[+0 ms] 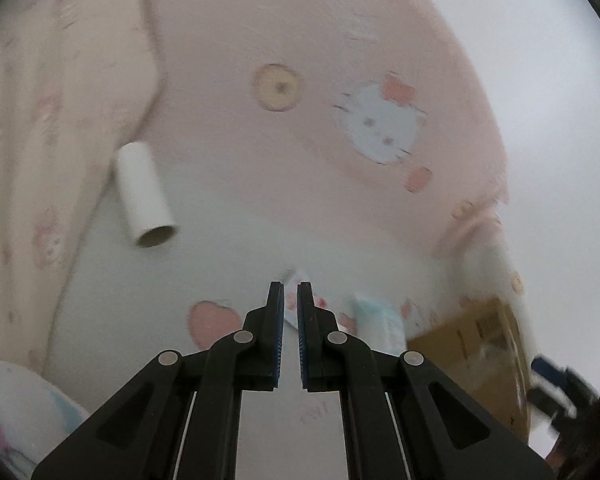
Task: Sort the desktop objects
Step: 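Withdraw the left tool from the box toward the last white tube, then close the left tool on the last white cardboard tube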
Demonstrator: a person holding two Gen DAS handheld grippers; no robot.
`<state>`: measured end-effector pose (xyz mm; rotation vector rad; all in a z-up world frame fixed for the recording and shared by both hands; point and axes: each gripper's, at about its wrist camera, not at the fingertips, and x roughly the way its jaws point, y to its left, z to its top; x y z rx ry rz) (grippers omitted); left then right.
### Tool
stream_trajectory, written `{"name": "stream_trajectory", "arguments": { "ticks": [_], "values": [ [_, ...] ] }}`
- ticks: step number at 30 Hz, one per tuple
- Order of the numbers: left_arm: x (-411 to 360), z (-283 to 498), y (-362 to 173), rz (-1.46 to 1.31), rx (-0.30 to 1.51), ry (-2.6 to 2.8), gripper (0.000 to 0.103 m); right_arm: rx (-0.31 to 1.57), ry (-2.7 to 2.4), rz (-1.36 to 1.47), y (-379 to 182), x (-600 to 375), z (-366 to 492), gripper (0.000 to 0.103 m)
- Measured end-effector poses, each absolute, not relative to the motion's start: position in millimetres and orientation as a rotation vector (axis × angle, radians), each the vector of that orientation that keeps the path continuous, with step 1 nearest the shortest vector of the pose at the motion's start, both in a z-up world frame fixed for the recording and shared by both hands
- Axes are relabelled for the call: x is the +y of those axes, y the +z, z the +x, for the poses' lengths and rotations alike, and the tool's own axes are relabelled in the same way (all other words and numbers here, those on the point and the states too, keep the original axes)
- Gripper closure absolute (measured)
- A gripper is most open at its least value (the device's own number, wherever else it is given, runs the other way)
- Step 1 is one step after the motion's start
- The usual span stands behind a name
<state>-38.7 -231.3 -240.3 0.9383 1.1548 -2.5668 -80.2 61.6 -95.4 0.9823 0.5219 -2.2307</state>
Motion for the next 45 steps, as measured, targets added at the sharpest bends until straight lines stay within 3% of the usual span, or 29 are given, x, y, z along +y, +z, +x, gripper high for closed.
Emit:
{"name": "stream_trajectory", "arguments": {
  "ticks": [3, 5, 9, 12, 19, 24, 33, 37, 42, 45],
  "values": [
    [-246.8, -40.5, -251.4, 0.938, 1.256, -2.456, 0.091, 0.602, -2.178, 0.955, -114.5, 35.7, -76.8, 0.038],
    [-258.4, -43.0, -258.1, 0.937, 1.278, -2.373, 0.07, 0.633, -2.144, 0.954, -129.2, 14.9, -76.3, 0.038],
    [-280.1, -44.6, -277.4, 0.942, 1.459, -2.25, 0.052, 0.656, -2.088, 0.953, -152.9, -20.7, -74.3, 0.038],
    [-285.1, -43.7, -275.1, 0.915, 1.418, -2.254, 0.042, 0.683, -2.064, 0.94, -165.5, -44.7, -70.5, 0.038],
    [-320.0, -31.5, -289.3, 0.814, 1.593, -2.12, 0.04, 0.705, -1.962, 0.917, -185.5, -81.5, -58.6, 0.038],
    [-339.7, -30.3, -310.4, 0.834, 1.748, -1.982, 0.039, 0.551, -1.88, 1.024, -203.2, -103.8, -78.7, 0.038],
    [-348.5, -46.4, -316.6, 0.894, 1.721, -1.956, 0.039, 0.526, -1.795, 1.115, -243.4, -164.8, -108.0, 0.038],
    [-359.3, -50.0, -326.2, 0.854, 1.809, -1.916, 0.039, 0.529, -1.745, 1.114, -251.8, -187.5, -111.2, 0.038],
    [-368.6, -56.0, -331.1, 0.833, 1.776, -1.872, 0.051, 0.479, -1.715, 1.132, -263.7, -212.0, -125.9, 0.038],
    [-369.8, -61.5, -334.0, 0.851, 1.787, -1.874, 0.053, 0.444, -1.696, 1.153, -270.7, -223.9, -135.6, 0.038]
  ]
}}
